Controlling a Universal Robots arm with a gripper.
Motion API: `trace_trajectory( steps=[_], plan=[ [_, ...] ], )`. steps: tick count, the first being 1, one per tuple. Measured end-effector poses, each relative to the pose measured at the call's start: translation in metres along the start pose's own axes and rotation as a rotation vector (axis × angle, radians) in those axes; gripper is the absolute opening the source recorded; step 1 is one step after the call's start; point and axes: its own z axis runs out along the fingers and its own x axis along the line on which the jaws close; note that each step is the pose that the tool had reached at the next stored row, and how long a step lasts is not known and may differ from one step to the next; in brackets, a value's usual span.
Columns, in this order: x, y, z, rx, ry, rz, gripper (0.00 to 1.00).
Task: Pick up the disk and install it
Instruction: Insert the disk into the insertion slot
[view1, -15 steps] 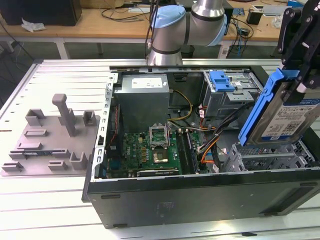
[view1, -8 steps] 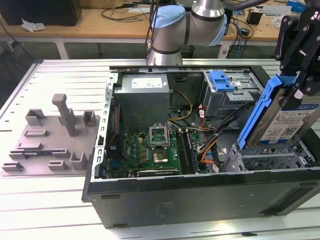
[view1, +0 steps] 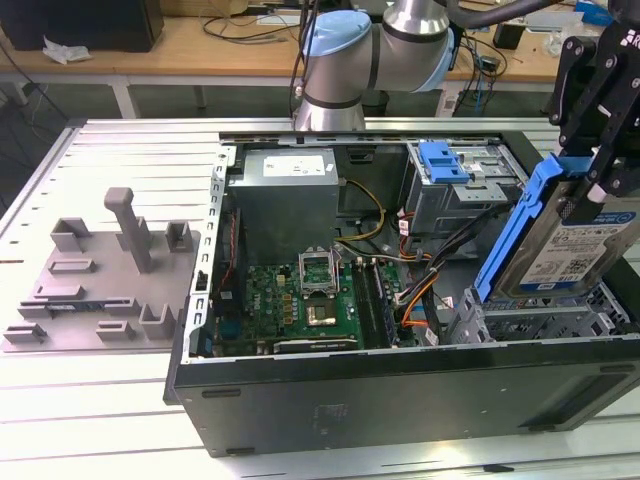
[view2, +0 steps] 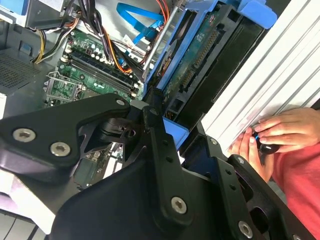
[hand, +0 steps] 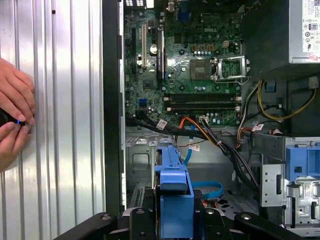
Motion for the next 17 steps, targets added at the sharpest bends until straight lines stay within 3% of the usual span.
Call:
trace_trajectory(
  steps=[17],
  plan=[
    [0.0003, -0.0014, 0.0082, 0.0000, 0.0001, 0.000, 0.37]
  ],
)
